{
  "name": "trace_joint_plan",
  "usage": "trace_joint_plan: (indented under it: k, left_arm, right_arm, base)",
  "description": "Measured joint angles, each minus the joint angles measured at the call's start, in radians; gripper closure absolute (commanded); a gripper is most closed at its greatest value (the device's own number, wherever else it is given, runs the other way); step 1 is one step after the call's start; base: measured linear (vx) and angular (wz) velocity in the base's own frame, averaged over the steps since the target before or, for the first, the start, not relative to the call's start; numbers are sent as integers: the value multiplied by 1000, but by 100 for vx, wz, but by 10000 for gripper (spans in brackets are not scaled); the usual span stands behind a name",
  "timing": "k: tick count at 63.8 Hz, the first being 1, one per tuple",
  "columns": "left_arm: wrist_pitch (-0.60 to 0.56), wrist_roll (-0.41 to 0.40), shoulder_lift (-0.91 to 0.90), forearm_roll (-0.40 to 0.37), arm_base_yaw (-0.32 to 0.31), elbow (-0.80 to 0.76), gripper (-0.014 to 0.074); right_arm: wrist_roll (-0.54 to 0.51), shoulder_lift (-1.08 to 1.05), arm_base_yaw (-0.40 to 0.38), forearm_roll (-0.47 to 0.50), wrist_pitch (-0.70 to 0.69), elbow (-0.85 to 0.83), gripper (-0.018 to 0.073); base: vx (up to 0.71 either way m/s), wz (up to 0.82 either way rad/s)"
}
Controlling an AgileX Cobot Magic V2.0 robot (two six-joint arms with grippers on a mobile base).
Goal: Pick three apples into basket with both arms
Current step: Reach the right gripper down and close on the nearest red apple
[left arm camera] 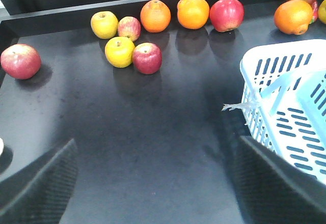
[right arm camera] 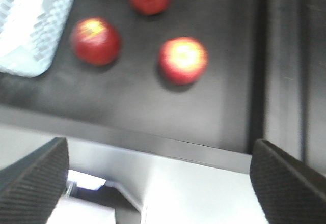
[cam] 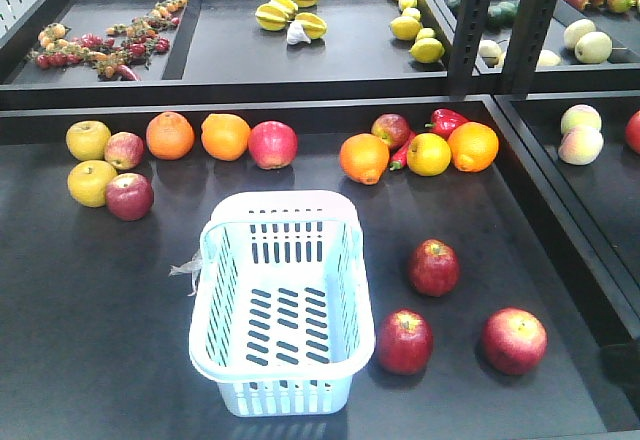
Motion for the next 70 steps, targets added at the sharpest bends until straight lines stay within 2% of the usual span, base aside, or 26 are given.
trace_joint_plan:
  k: [8,16,24,33,52,70]
  left_arm:
    - [0,0,0,0,0,0,6]
    - [0,0,0,0,0,0,6]
    - [0,0,0,0,0,0,6]
    - [0,0,0,0,0,0,6]
    - [0,0,0,0,0,0,6]
    - [0,0,0,0,0,0,6]
  right_arm:
    - [-122,110,51,53,-2,-22,-120]
    - [-281,248,129,56,-16,-43,-109]
    - [-391,384,206,61,-64,-49,-106]
    - [-425,526,247,68,-162,-49,-104]
    - [-439,777,250,100,-377,-50,-95]
    - [-509,945,250,153,-492,-94,-91]
  base:
    - [0,0]
    - [0,0]
    - [0,0]
    - [0,0]
    - [0,0]
    - [0,0]
